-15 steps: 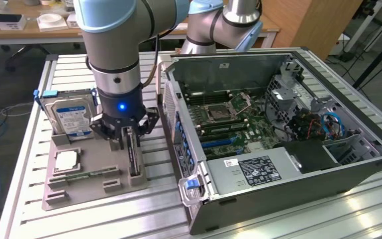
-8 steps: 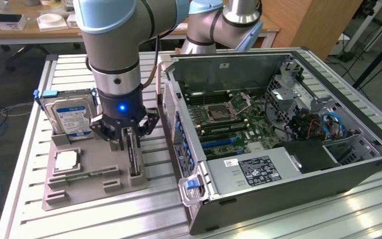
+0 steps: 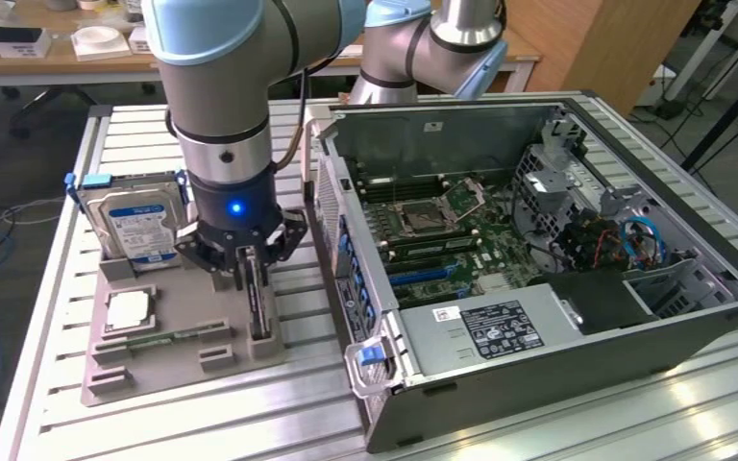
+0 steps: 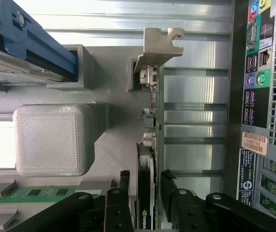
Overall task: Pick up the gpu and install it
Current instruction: 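Pick up the gpu and move the gpu toward the slot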
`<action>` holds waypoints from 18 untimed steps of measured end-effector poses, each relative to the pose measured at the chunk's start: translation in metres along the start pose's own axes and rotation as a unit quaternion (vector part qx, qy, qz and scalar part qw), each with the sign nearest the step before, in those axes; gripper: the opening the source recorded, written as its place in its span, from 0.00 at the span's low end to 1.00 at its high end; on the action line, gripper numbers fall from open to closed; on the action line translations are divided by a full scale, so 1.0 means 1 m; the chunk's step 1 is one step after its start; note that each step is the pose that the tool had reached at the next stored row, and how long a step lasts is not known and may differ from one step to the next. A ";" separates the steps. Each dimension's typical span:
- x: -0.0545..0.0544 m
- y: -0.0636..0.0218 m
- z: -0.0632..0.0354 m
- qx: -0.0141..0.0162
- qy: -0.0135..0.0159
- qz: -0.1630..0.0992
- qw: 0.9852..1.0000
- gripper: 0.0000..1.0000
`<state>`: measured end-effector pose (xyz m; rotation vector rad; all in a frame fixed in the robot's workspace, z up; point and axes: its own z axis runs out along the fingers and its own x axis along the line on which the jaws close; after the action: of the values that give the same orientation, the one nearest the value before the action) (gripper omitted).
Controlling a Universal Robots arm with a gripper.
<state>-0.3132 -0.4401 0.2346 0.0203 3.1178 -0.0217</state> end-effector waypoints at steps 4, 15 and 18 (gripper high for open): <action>0.000 0.0000 0.0000 0.000 0.000 0.000 1.000 0.34; 0.000 0.0000 0.0000 0.000 0.000 0.000 1.000 0.26; 0.000 0.0000 0.0000 0.000 0.000 0.000 1.000 0.26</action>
<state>-0.3132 -0.4401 0.2346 0.0202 3.1178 -0.0218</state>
